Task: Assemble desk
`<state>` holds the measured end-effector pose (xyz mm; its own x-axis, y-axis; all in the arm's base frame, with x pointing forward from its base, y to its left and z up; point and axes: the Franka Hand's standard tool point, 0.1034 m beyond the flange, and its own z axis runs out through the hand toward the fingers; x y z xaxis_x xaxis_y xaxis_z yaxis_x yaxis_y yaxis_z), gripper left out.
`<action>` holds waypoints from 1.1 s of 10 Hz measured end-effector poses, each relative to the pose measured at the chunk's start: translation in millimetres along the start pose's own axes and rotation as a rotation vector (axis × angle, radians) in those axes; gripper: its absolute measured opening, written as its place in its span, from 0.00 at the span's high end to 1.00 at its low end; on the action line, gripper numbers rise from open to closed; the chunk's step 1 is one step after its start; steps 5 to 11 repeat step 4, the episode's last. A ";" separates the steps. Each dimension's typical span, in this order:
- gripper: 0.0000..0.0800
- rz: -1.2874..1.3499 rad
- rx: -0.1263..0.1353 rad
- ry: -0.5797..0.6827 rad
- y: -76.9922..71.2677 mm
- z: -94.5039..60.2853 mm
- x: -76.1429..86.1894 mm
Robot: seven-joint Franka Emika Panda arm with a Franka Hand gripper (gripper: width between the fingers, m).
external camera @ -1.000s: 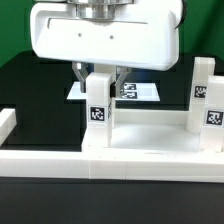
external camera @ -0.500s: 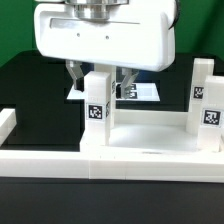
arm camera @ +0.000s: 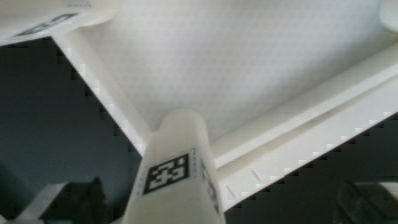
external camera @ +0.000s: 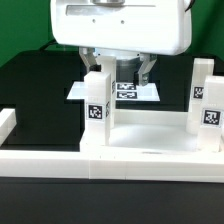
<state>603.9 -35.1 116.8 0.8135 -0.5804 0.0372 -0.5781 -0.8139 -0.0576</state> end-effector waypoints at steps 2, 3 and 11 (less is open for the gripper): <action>0.19 -0.001 0.000 -0.001 -0.2 0.4 -0.3; 0.19 -0.001 -0.001 -0.001 -0.1 0.6 -0.4; 0.19 -0.001 -0.001 -0.001 -0.1 0.7 -0.4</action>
Offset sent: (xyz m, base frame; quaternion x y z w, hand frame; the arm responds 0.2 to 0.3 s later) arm 0.0000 0.0000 0.0000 0.0000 0.0000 0.0000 1.0000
